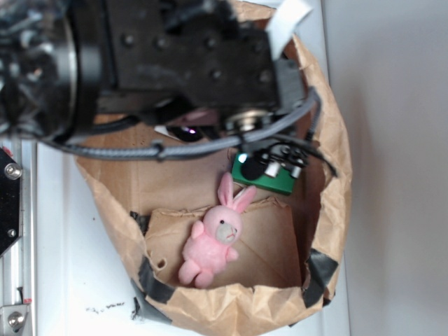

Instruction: Grab the rock.

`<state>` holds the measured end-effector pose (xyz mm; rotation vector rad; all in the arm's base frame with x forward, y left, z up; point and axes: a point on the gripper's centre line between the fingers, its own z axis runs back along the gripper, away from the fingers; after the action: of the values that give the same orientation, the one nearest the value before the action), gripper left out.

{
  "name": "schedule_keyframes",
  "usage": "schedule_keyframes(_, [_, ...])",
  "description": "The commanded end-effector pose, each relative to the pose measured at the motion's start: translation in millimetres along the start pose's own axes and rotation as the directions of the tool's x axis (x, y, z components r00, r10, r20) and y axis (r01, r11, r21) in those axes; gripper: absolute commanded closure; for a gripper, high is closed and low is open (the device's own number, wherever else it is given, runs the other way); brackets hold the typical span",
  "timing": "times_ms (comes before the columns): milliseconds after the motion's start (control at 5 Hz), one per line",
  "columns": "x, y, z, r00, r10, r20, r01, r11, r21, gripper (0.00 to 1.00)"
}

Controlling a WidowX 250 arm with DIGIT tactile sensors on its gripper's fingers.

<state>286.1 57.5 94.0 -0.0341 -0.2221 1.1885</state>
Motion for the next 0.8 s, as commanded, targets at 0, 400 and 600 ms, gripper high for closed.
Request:
schedule_keyframes(0, [36,27,-3,0.992,0.099,0.077,-0.104,0.993,0.055,0.00])
schedule_keyframes(400, [41,44,-8,0.973,0.213,0.093,-0.219,0.973,0.072,0.00])
schedule_keyframes(600, [41,44,-8,0.973,0.213,0.093,-0.219,0.973,0.072,0.00])
